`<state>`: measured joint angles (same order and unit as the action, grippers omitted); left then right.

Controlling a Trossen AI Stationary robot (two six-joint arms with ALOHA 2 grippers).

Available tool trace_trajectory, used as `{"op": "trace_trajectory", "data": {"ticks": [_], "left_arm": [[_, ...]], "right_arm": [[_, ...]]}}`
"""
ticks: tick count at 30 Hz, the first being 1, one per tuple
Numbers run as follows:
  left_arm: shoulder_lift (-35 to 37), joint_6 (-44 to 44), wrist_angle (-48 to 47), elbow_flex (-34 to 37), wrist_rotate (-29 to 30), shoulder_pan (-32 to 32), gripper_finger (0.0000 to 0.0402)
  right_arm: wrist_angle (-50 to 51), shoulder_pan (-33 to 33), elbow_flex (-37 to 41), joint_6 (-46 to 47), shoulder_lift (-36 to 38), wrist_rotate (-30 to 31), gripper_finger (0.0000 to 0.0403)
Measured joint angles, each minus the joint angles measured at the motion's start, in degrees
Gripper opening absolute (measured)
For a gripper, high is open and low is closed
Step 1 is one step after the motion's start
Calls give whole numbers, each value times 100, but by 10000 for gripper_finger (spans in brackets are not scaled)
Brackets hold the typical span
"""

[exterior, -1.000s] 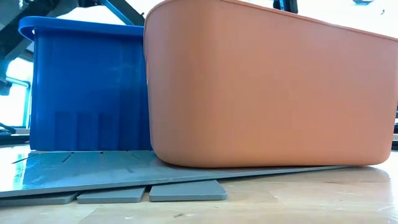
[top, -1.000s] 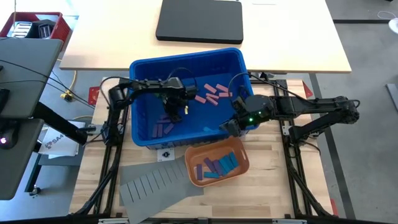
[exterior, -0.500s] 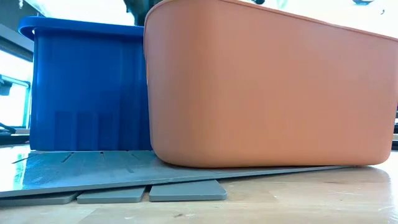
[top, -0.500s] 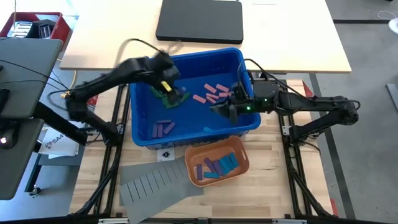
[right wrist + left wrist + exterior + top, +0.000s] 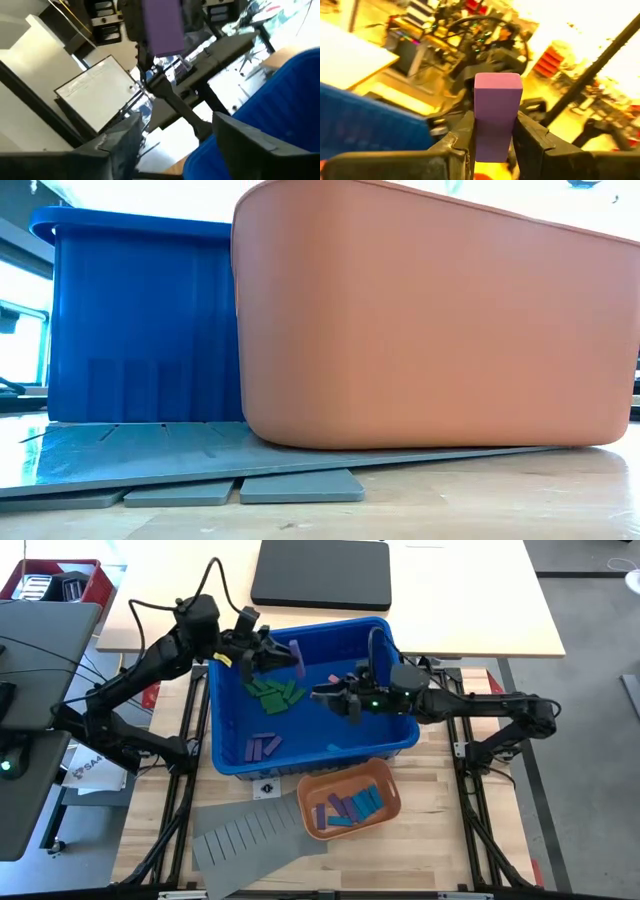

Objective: Sort blocks
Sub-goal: Put the purple block into the orange bin

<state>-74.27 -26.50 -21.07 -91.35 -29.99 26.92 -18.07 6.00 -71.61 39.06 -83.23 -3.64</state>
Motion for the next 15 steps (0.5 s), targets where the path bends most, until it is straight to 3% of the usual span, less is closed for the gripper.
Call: {"op": "trace_trajectory", "data": {"ticks": [7, 15], "left_arm": [[-76, -197, 89, 0, -266, -135, 85], [-184, -183, 52, 0, -258, -271, 86]], "right_arm": [[27, -2, -413, -579, -245, 202, 263], [2228, 12, -1851, -1450, -647, 665, 264]]}}
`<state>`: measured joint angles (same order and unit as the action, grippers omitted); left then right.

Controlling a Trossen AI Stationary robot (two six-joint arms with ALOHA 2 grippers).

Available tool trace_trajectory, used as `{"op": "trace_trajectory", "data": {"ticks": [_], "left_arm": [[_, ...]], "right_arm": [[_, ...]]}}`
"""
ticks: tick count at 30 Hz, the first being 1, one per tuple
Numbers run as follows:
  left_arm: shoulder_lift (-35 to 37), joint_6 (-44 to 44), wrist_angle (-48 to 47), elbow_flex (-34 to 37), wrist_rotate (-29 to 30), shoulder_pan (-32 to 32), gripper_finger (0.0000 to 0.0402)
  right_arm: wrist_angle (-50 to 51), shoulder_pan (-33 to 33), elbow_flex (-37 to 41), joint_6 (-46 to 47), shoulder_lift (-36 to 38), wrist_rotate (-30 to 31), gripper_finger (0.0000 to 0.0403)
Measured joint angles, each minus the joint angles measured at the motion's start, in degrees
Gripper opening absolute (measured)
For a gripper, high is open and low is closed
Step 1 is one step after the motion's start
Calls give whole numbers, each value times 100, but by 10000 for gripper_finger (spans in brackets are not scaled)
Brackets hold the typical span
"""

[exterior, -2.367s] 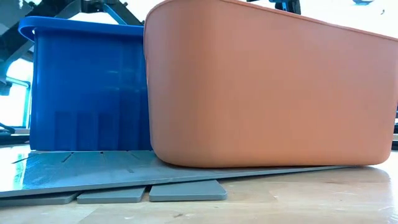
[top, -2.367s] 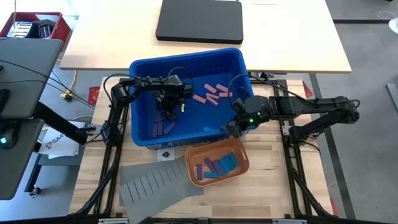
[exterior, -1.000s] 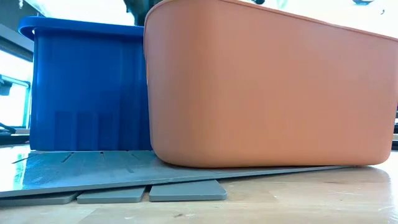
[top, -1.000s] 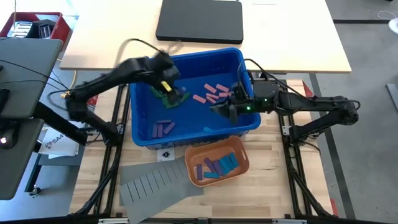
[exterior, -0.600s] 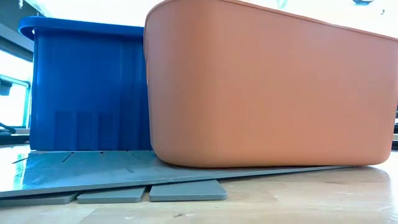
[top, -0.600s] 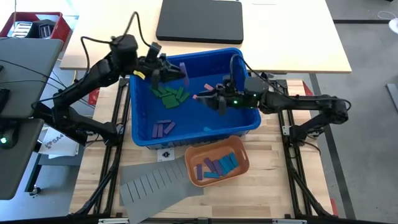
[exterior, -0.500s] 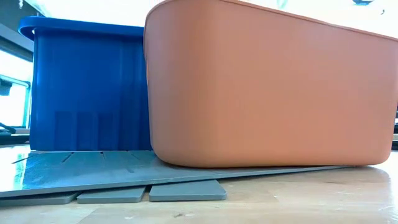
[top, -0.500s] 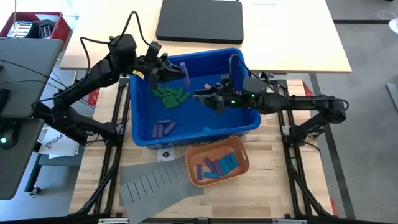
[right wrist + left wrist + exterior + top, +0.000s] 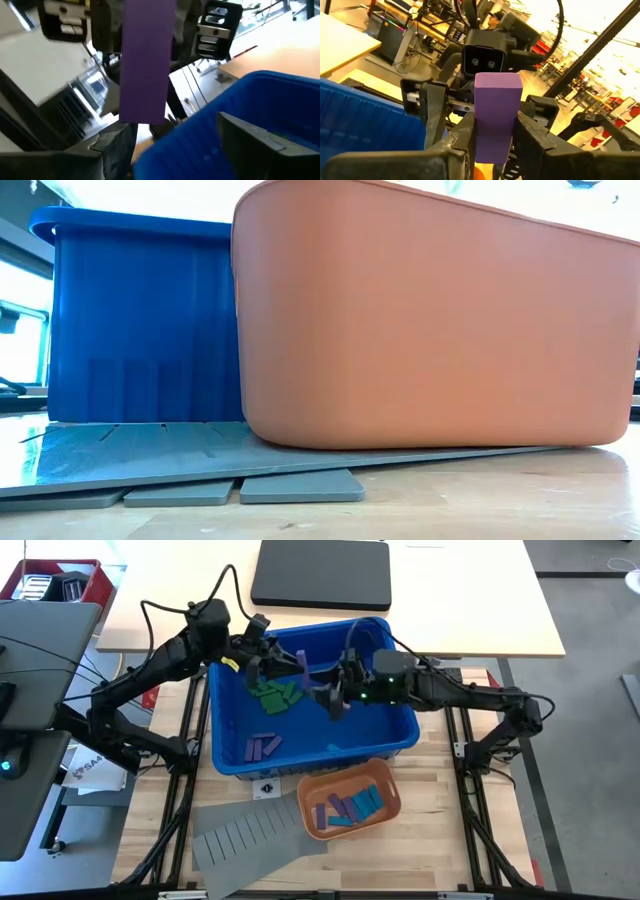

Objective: Sort blocks
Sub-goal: Put the purple block into the orange bin

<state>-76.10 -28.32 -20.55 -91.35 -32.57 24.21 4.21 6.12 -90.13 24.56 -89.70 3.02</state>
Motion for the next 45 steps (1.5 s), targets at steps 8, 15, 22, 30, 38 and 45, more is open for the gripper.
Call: {"op": "trace_trajectory", "data": {"ticks": [8, 15, 22, 30, 38, 45], "left_arm": [[25, -17, 44, -13, -58, -31, 92], [27, -19, 34, -13, -58, -35, 93], [-12, 12, -140, 19, 6, -50, 94], [1, 51, -252, 11, 145, -155, 94], [1, 51, -232, 11, 158, -180, 95], [0, 91, -241, 11, 181, -182, 102]], "right_arm": [[330, -1, -450, -256, -111, -202, 259], [205, -24, -452, -256, -113, -426, 238], [12, -90, -492, -234, -83, -568, 236], [11, -90, -485, -149, -98, -350, 236], [57, -86, -483, -149, -125, -316, 199], [43, -59, -479, -78, -248, -315, 114]]}}
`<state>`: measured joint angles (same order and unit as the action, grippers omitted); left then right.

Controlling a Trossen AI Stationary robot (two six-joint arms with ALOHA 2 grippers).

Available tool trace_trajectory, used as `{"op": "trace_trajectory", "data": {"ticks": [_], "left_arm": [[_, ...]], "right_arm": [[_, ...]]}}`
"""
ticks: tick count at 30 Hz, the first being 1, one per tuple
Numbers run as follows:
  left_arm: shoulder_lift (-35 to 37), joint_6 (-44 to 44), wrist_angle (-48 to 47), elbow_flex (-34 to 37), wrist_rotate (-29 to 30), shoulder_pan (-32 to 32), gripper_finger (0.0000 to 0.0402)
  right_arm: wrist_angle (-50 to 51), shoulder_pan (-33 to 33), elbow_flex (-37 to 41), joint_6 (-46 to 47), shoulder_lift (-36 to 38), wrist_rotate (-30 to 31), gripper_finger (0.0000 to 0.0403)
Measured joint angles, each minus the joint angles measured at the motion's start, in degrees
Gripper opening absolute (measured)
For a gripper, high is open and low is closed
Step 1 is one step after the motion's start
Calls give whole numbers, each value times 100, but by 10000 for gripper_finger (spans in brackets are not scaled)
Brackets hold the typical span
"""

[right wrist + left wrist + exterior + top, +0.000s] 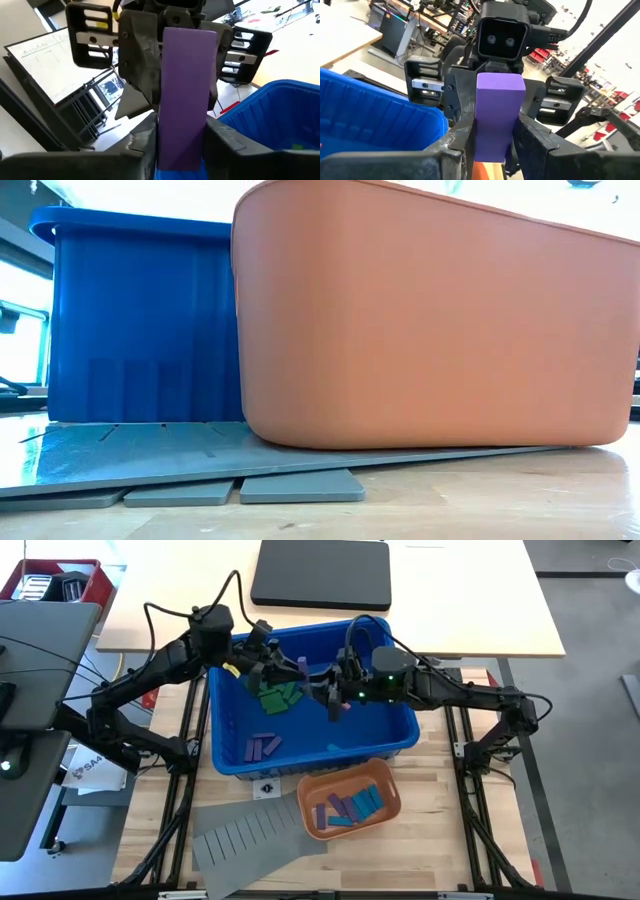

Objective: Sort blocks
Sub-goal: Put the purple block into the orange bin

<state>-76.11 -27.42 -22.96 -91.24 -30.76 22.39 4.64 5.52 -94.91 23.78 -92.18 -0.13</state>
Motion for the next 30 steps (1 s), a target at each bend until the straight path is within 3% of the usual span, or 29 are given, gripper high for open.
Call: {"op": "trace_trajectory", "data": {"ticks": [6, 10, 17, 22, 30], "left_arm": [[3, -42, -29, 0, -36, 26, 126], [95, 72, -192, -1, -87, 209, 156], [281, 402, -688, -9, -66, 616, 182], [298, 415, -888, -9, -57, 814, 183], [296, 782, -1503, -9, -66, 846, 184]], "right_arm": [[92, -30, 0, 139, 40, -14, 104], [657, -173, -66, 458, 181, -74, 104], [2226, -724, -357, 1207, 240, -1160, 104], [2470, -1515, 295, 1918, 225, -1324, 104], [2303, -2470, 2075, 4337, 213, -997, 104]]}}
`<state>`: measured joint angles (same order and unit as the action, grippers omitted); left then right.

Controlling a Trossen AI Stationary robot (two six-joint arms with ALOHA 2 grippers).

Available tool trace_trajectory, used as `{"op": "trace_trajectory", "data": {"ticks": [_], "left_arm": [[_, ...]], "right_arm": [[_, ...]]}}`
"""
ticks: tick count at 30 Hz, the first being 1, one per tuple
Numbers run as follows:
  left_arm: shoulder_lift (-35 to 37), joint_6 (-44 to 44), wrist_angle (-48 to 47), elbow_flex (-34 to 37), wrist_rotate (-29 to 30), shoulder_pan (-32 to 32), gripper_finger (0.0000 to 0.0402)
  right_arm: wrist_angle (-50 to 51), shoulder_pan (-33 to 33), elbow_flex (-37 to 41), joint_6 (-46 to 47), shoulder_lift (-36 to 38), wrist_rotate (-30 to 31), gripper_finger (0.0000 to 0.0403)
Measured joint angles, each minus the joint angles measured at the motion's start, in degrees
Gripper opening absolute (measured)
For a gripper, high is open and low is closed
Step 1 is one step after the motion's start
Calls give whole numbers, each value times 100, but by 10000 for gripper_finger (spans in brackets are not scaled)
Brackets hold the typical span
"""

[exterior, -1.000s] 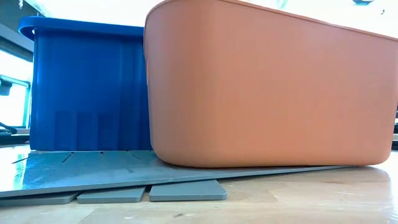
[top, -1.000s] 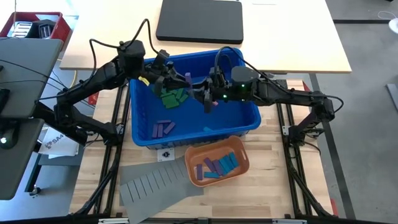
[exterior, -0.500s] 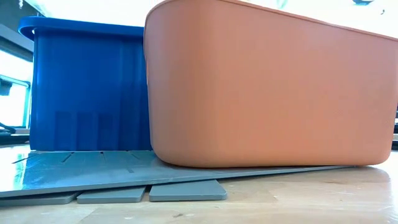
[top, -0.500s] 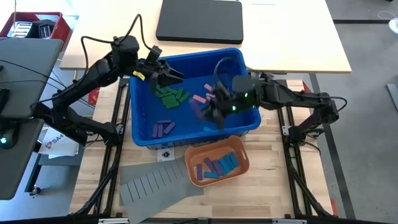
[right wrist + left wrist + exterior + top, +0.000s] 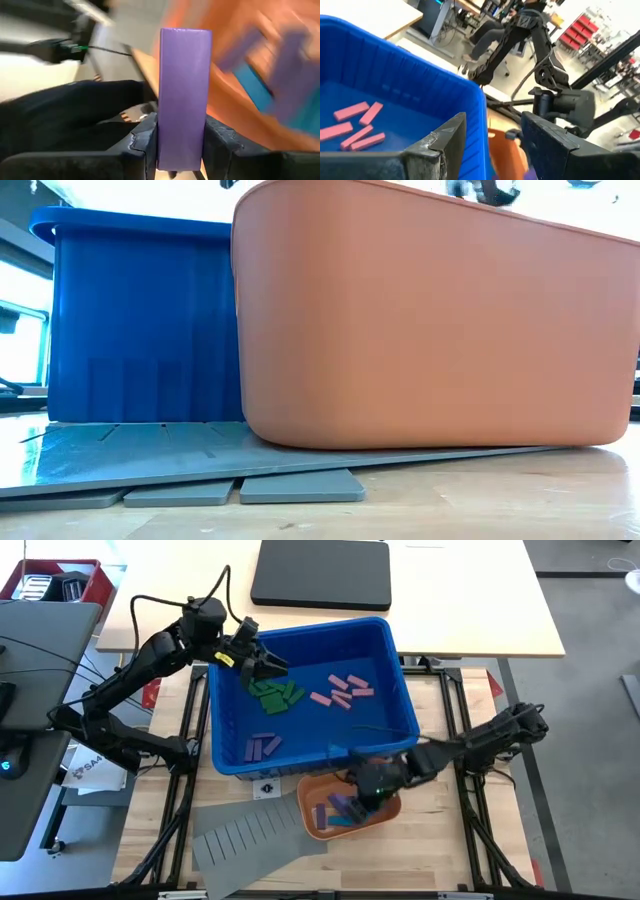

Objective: Sort blocks
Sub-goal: Put the purple block into the orange bin

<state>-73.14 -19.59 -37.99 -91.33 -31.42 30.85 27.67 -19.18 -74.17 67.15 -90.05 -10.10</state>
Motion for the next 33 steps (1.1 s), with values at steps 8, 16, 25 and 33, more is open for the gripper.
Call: {"op": "trace_trajectory", "data": {"ticks": [8, 16, 25, 33], "left_arm": [[0, 238, -395, 0, 2, 0, 184], [0, 248, -548, 0, 3, 0, 184], [0, 236, -573, 0, 4, 0, 184], [0, 387, -790, 0, 8, -4, 184]], "right_arm": [[69, -19, 1078, 1399, -5, 301, 104], [54, 185, 1654, 1510, -1, 274, 104], [67, 232, 1807, 1467, -1, 248, 130], [121, 262, 1667, 1408, 31, 142, 126]]}}
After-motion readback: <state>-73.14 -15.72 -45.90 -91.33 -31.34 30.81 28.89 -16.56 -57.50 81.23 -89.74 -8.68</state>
